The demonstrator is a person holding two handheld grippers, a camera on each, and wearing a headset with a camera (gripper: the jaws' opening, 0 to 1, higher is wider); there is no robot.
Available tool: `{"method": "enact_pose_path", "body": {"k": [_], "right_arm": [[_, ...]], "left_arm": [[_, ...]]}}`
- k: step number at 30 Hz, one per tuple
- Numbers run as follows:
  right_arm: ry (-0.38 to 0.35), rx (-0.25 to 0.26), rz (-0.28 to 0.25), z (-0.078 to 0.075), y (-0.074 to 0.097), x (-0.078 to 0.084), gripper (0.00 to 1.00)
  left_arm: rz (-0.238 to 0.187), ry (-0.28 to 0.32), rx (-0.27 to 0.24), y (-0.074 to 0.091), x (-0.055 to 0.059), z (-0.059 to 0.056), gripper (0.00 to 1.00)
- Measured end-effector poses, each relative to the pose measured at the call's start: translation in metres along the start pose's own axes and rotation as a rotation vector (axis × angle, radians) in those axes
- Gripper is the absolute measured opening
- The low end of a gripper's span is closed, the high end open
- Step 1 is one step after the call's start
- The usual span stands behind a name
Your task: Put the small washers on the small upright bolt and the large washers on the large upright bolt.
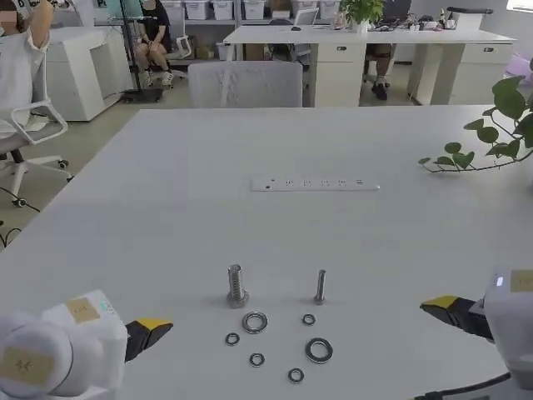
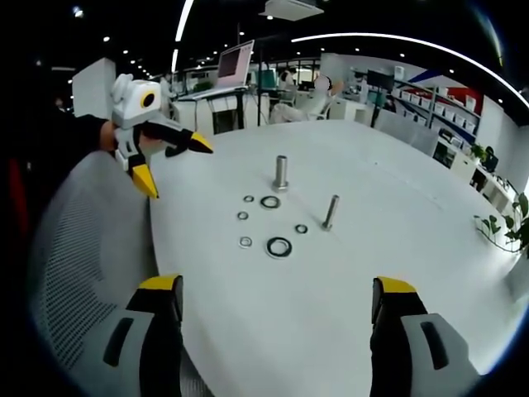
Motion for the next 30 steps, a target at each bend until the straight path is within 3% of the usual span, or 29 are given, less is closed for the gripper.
{"method": "enact_pose_path", "body": {"k": [30], "right_arm": [[0.009, -0.013, 0.037, -0.0019, -0.0048, 0.0001, 0.93]], "left_arm": [[-0.002, 0.002, 0.008, -0.0014, -0.0007, 0.0000, 0.85]]}}
Point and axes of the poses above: the centre of the closed fingertips' face, and the gripper's own axes: y roughly backward along the fingers, z roughly to its left, x roughly out of its underside, the point moved 10 cm from there along y, roughly backward along the fingers, and after that the axes turned 14 degrees about -z, right-handed, at the moved point
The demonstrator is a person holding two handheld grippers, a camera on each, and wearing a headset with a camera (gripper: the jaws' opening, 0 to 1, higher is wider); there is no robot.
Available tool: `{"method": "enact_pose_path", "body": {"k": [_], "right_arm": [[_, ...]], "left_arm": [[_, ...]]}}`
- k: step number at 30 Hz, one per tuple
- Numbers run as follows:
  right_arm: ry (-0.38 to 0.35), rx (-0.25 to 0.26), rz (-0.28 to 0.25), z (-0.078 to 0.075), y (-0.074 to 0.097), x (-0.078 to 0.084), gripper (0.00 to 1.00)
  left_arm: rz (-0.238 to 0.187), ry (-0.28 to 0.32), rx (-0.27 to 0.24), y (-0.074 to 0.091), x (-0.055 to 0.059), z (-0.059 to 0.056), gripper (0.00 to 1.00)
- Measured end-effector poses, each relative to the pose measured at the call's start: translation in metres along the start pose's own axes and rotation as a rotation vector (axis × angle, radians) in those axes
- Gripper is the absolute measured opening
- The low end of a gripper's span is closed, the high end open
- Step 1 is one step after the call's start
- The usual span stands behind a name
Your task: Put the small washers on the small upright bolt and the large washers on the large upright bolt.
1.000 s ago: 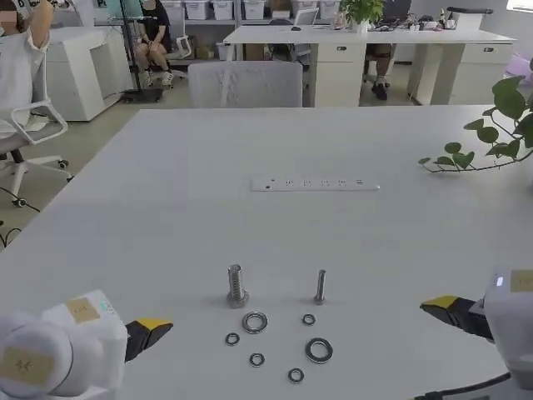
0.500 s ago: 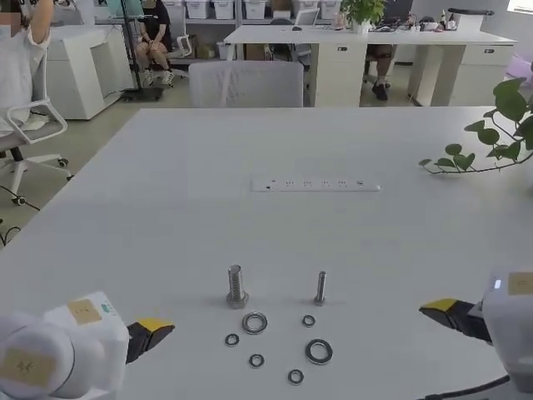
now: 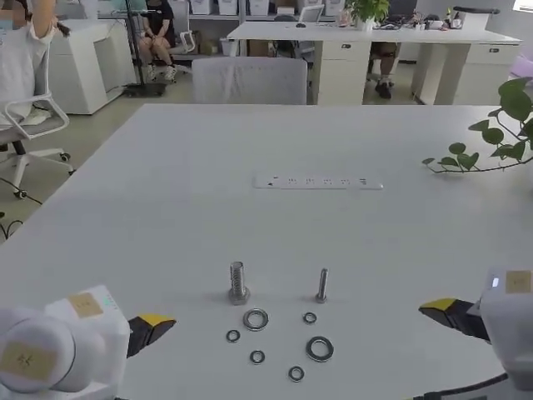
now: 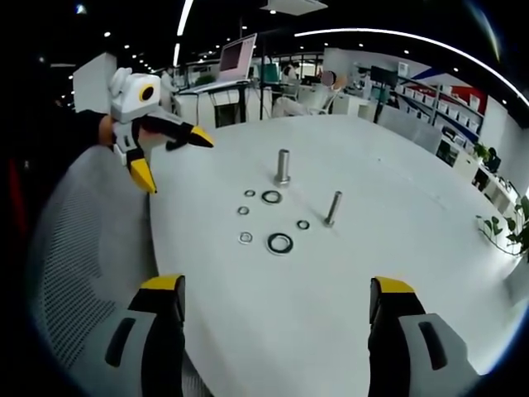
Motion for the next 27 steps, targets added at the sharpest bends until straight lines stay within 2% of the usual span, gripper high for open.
{"method": "enact_pose_path", "body": {"k": [7, 18, 27], "right_arm": [[0.021, -0.009, -0.001, -0.004, -0.007, -0.009, 0.93], [0.059, -0.050, 0.005, -0.009, -0.025, -0.021, 0.90], [0.074, -0.076, 0.017, -0.015, -0.042, -0.031, 0.84]], "left_arm": [[0.002, -0.002, 0.000, 0.000, 0.000, -0.001, 0.85], [0.003, -0.005, -0.002, 0.001, 0.000, -0.002, 0.85], [-0.002, -0.004, -0.005, 0.001, -0.001, 0.000, 0.85]]}}
Point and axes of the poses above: the centre of the closed fingertips' face, and the gripper's own axes: y roughly backward along the fingers, z roughly to its left, x roughly out of its underside, the point moved 10 cm from there along y, roughly backward along the fingers, and after that the axes turned 14 degrees about -z, right-handed, at the moved point
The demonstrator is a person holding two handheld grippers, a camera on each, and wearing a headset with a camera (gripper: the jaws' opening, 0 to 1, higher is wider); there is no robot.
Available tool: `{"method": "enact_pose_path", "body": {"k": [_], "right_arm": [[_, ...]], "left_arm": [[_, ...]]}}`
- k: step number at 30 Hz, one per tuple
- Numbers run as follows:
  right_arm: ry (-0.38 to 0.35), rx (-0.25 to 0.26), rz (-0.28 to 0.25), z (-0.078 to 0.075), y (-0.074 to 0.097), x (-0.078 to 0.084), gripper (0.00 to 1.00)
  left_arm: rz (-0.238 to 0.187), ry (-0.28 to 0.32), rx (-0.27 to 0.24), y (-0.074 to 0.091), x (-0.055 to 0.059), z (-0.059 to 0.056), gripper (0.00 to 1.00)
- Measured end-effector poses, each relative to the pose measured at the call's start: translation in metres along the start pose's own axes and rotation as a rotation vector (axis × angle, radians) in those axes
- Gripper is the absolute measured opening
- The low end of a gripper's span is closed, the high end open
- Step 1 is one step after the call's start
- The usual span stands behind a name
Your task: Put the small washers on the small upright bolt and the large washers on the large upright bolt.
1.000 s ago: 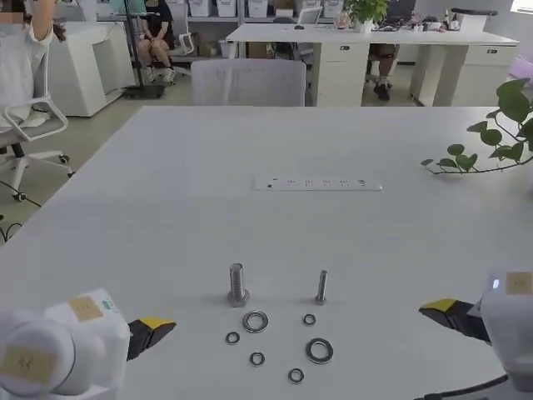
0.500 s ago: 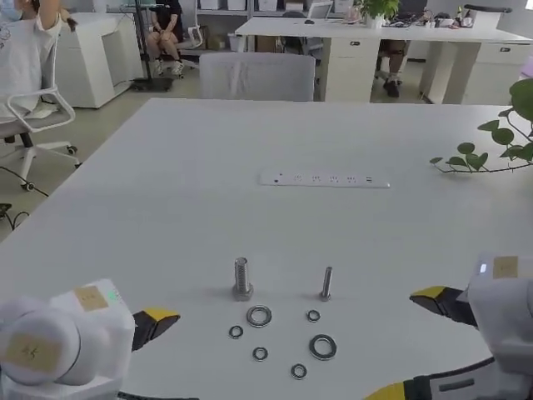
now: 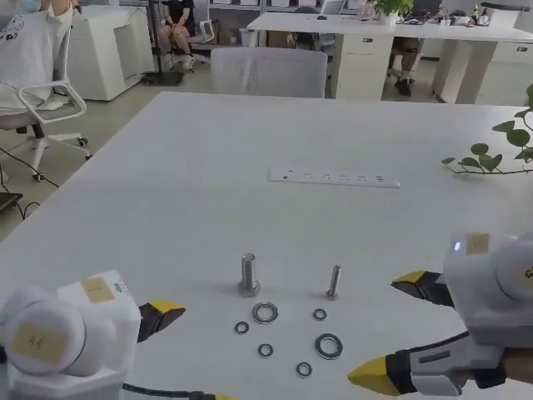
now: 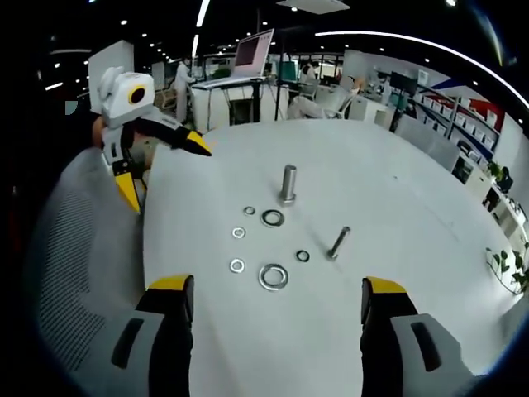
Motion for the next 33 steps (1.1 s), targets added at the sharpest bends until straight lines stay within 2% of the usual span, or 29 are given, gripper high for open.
{"method": "enact_pose_path", "body": {"k": [6, 15, 22, 27, 33], "right_arm": [[0.012, -0.024, 0.029, -0.005, -0.010, -0.006, 0.75], [0.061, -0.033, 0.082, -0.012, -0.022, -0.008, 0.54], [0.069, -0.039, 0.102, -0.016, -0.033, -0.010, 0.44], [0.103, -0.039, 0.142, -0.021, -0.044, -0.011, 0.35], [0.116, -0.052, 0.172, -0.026, -0.057, -0.010, 0.31]], "left_arm": [[0.000, 0.002, 0.003, 0.000, -0.001, 0.000, 0.85], [0.005, 0.001, 0.009, -0.001, 0.000, 0.000, 0.84], [0.003, 0.003, 0.008, -0.002, 0.000, 0.000, 0.84], [0.005, 0.003, 0.011, -0.002, 0.000, -0.001, 0.83], [0.008, 0.003, 0.009, -0.002, 0.001, 0.001, 0.83]]}}
Point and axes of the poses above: the centre of the closed fingertips' face, and the gripper's own axes: y roughly backward along the fingers, z roughly to its left, x roughly out of its underside, the point moved 10 cm from there along y, roughly backward along the fingers, and after that the axes turned 14 degrees about -z, right-handed, at the moved point
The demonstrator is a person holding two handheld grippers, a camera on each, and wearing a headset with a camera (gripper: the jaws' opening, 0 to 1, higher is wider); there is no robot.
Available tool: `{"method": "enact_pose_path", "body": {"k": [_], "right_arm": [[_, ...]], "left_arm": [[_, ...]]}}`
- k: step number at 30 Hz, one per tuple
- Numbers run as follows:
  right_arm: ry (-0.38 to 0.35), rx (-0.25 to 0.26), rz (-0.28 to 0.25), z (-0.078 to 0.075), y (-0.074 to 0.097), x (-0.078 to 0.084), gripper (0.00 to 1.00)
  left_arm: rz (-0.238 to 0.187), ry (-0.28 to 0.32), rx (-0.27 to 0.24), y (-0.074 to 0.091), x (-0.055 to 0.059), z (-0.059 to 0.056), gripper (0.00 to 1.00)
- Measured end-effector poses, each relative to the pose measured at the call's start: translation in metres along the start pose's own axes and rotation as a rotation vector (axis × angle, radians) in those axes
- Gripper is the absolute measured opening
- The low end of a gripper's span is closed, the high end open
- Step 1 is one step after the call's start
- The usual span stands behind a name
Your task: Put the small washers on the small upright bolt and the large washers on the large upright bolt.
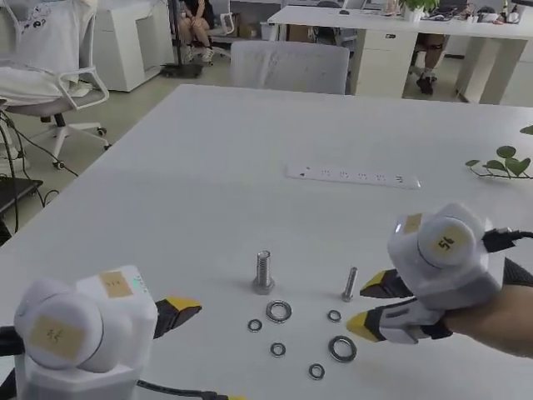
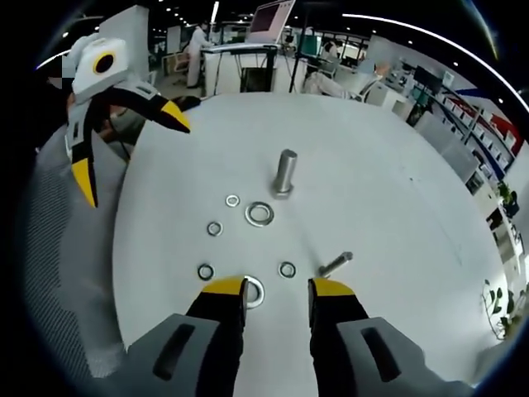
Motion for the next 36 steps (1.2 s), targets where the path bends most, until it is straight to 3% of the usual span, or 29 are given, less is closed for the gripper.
{"method": "enact_pose_path", "body": {"k": [17, 36], "right_arm": [[-0.039, -0.019, 0.084, -0.012, -0.035, 0.010, 0.24], [-0.031, -0.043, 0.159, -0.012, -0.051, 0.012, 0.23]], "left_arm": [[0.006, 0.000, 0.005, -0.001, 0.002, -0.001, 0.82], [-0.010, 0.002, 0.002, 0.000, 0.000, -0.001, 0.83]]}}
Point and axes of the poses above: the centre of the closed fingertips' face, and the gripper's own axes: y roughly backward along the fingers, z roughly to its left, x roughly out of its underside, the point moved 10 cm from there along y, roughly backward along the fingers, and after that the axes turned 14 degrees about -z, right-handed, at the moved point
